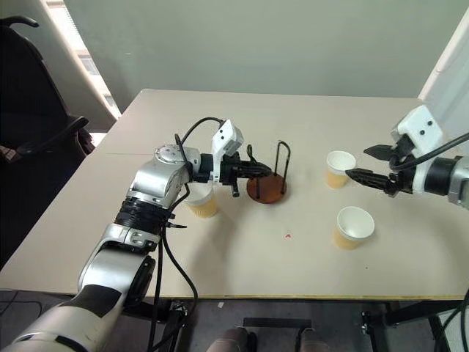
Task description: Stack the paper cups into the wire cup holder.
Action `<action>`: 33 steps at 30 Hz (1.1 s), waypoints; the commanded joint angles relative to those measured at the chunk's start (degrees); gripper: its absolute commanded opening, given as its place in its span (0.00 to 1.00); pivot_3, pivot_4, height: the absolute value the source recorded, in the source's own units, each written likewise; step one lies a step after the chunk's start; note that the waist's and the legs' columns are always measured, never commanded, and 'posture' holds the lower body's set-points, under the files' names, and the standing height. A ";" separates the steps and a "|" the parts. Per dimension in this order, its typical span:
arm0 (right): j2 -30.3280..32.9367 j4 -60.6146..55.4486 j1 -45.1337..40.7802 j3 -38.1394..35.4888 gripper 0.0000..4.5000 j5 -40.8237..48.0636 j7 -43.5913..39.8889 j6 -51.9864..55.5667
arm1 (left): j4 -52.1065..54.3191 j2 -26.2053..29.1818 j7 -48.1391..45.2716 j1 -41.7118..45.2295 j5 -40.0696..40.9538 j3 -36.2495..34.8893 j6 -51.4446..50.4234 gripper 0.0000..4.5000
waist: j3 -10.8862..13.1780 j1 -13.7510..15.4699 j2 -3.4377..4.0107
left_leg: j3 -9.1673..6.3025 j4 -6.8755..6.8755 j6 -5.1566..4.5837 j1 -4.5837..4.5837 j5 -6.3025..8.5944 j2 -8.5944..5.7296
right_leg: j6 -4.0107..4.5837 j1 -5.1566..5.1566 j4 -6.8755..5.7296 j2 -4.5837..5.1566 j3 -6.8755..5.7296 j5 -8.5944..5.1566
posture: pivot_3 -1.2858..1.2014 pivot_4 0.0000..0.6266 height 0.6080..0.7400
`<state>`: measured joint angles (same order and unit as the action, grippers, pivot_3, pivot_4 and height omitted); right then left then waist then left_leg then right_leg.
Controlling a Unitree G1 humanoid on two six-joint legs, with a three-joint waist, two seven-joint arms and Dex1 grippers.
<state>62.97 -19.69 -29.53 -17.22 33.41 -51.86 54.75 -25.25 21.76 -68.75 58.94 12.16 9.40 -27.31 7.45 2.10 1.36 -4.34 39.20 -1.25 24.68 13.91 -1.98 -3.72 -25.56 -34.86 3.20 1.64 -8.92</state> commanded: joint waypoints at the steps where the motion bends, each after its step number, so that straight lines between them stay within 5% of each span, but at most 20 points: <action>1: 3.11 -3.11 1.13 -7.39 0.76 5.22 -2.73 3.82 | 4.96 -0.14 -1.85 -0.47 2.04 0.46 -1.43 0.01 | 0.00 -0.03 0.00 | 0.01 0.00 0.00 -0.01 0.00 0.00 | -0.01 0.00 -0.01 0.00 0.01 -0.01 | 0.52 0.24 1.00; 10: 5.11 -6.99 2.65 -11.31 0.76 12.93 -2.47 9.43 | 8.92 -4.08 -0.49 -3.33 3.58 2.17 -5.34 0.01 | 0.00 -0.06 0.00 | 0.12 0.05 -0.06 -0.06 -0.03 0.00 | -0.12 0.03 -0.04 0.02 0.05 -0.01 | 0.52 0.24 1.00; 26: 4.78 -5.36 -2.18 -2.16 0.76 11.86 -1.62 3.82 | 18.48 -1.16 -3.47 -11.24 4.27 8.62 -7.94 0.01 | -0.01 -0.11 0.01 | 0.18 0.09 -0.19 -0.21 -0.10 0.00 | -0.20 0.17 -0.05 0.03 0.10 0.01 | 0.52 0.24 1.00; 27: 4.79 -4.99 -2.72 -1.15 0.76 11.66 -2.01 3.28 | 18.51 -0.72 -3.71 -11.28 3.97 8.94 -7.41 0.14 | -0.01 -0.11 0.00 | 0.19 0.09 -0.21 -0.22 -0.10 0.00 | -0.20 0.17 -0.05 0.04 0.10 0.01 | 0.52 0.24 1.00; 33: 5.16 -1.58 -6.96 5.49 0.76 8.59 -4.88 -1.20 | 17.54 1.86 -3.81 -11.31 1.54 9.98 -2.51 0.61 | -0.01 -0.15 0.01 | 0.16 0.13 -0.25 -0.22 -0.10 0.00 | -0.20 0.20 -0.05 0.04 0.10 0.02 | 0.52 0.24 1.00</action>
<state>66.70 -22.15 -34.23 -12.60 43.83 -55.40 56.12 -8.80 22.95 -72.35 47.28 14.46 19.41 -32.45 7.45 1.95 1.37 -4.17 39.34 -1.51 24.45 13.82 -1.98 -3.92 -25.36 -34.90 3.25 1.74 -8.91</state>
